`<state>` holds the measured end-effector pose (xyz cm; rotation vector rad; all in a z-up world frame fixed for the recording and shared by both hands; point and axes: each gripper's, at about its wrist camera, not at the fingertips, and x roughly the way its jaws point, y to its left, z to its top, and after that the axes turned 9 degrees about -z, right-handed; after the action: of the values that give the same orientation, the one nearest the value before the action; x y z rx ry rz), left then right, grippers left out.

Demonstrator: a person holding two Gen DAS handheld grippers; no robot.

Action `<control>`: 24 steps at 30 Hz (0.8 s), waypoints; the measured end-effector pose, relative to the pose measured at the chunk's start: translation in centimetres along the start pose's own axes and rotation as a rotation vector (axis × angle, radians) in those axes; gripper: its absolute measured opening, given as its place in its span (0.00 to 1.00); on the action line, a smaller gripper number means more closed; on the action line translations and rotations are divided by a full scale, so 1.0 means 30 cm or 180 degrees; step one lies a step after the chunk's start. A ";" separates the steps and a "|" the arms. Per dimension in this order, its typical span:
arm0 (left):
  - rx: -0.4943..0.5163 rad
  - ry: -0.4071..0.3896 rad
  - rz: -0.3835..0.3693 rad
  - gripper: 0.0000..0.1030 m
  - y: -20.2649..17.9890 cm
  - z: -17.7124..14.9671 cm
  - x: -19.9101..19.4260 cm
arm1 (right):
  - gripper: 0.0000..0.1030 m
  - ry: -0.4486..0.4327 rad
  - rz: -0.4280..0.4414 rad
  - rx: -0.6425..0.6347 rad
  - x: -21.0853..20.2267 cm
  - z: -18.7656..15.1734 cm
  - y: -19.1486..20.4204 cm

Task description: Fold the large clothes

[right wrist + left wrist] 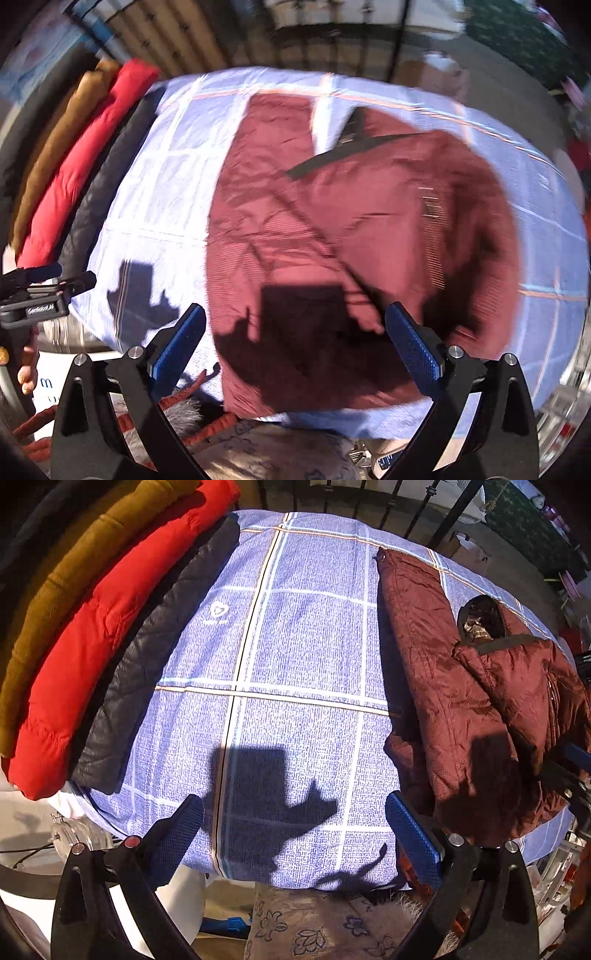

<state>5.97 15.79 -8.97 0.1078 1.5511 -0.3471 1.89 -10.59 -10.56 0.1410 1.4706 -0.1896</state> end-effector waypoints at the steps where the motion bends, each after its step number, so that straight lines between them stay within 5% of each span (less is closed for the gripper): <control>1: 0.0029 0.0045 -0.0001 0.93 -0.008 -0.015 0.015 | 0.94 0.0035 -0.0014 -0.0060 0.040 0.012 0.029; 6: 0.0112 0.0057 -0.0051 0.93 -0.026 -0.058 0.035 | 0.94 0.0416 -0.0431 -0.0274 0.356 0.093 0.108; 9: 0.0112 0.0018 -0.0022 0.94 0.004 -0.046 0.035 | 0.91 0.0649 -0.0289 -0.0069 0.448 0.094 0.072; 10: 0.0110 0.0009 -0.0010 0.94 0.015 -0.038 0.038 | 0.82 0.0606 -0.0276 -0.0043 0.436 0.091 0.068; 12: 0.0115 -0.0018 0.0009 0.94 0.036 -0.020 0.047 | 0.32 0.0505 -0.0271 -0.0008 0.384 0.082 0.054; 14: 0.0160 -0.0023 0.0055 0.93 0.041 0.004 0.066 | 0.13 0.0421 0.0013 0.0135 0.309 0.064 0.015; 20: 0.0492 -0.0096 0.0044 0.93 -0.038 0.088 0.090 | 0.07 0.0255 0.0432 0.0200 0.018 -0.130 -0.094; 24: 0.0617 -0.0230 -0.0084 0.93 -0.110 0.130 0.083 | 0.07 0.0604 0.0351 0.0440 -0.043 -0.389 -0.217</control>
<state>8.73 11.16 -10.84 0.2237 1.4463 -0.5167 -10.97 -14.45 -10.25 0.3596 1.6336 -0.1924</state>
